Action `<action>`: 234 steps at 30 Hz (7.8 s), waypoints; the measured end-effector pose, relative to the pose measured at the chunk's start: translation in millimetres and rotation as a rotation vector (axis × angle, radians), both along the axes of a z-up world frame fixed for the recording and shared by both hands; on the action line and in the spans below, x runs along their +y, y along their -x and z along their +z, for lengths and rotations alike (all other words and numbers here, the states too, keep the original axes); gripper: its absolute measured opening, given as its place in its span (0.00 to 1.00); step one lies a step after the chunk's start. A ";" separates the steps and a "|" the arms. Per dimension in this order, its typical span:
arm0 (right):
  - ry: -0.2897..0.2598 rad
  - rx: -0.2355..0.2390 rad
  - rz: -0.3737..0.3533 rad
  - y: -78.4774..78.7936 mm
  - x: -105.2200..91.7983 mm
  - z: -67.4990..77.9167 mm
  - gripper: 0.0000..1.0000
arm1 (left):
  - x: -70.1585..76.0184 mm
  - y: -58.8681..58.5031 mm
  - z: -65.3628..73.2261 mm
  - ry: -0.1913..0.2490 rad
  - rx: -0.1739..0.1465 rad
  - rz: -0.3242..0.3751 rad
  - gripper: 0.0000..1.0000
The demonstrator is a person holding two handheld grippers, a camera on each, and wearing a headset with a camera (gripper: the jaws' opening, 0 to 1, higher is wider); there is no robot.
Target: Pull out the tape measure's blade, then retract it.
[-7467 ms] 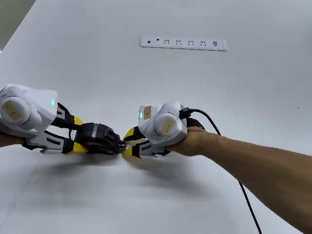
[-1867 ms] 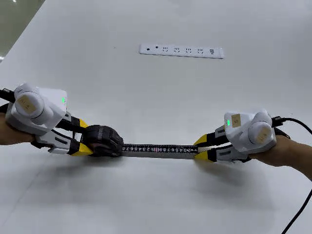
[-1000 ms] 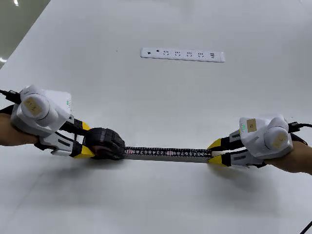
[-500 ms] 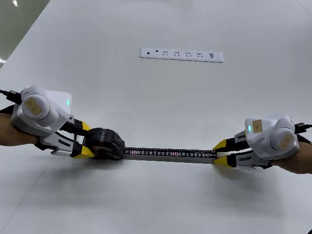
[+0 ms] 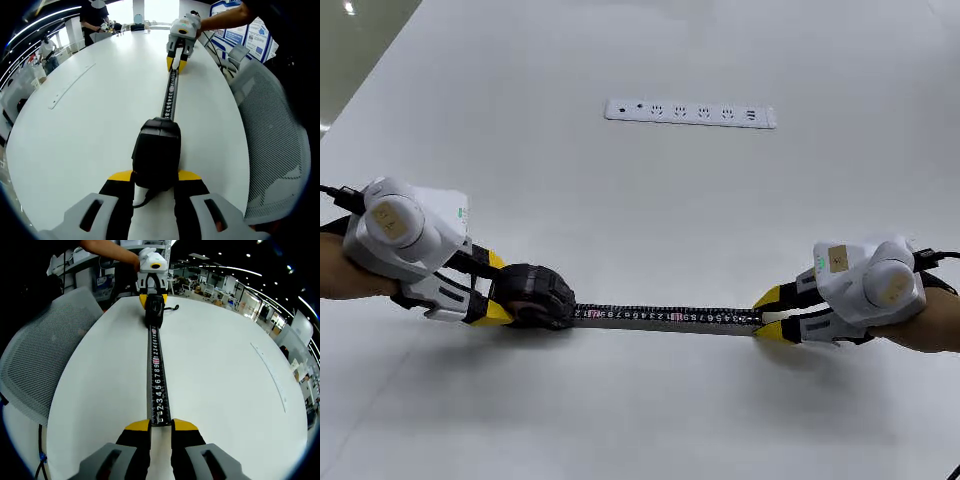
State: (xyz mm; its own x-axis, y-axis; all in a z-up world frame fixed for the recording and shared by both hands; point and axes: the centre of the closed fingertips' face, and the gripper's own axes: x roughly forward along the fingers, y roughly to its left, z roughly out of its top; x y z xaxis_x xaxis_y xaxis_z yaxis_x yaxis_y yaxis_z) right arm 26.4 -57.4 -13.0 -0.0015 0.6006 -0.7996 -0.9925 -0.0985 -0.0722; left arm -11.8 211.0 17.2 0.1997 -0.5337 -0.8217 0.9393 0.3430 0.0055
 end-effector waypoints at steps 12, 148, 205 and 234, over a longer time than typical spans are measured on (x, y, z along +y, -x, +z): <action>0.015 -0.003 0.003 -0.4 -0.8 -0.3 0.14 | -2.3 0.7 -0.2 -0.018 -0.012 -0.024 0.26; -0.388 0.069 -0.863 102.6 22.5 83.3 0.99 | -50.8 96.3 55.9 0.350 -0.185 0.869 0.99; -0.342 0.093 -0.730 94.2 28.5 76.6 0.97 | -46.7 67.1 61.9 0.343 -0.205 0.970 0.99; -0.232 0.102 -0.558 60.2 17.2 47.1 0.76 | -30.5 21.3 37.6 0.350 -0.171 1.070 0.99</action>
State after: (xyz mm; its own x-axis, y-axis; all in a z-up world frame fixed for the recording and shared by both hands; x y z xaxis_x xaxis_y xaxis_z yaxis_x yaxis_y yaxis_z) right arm -33.7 -40.2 34.2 0.2937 0.6916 -0.6599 -0.8928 0.4451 0.0690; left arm -33.2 180.5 54.8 0.7854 -0.2165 -0.5799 0.1595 0.9760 -0.1482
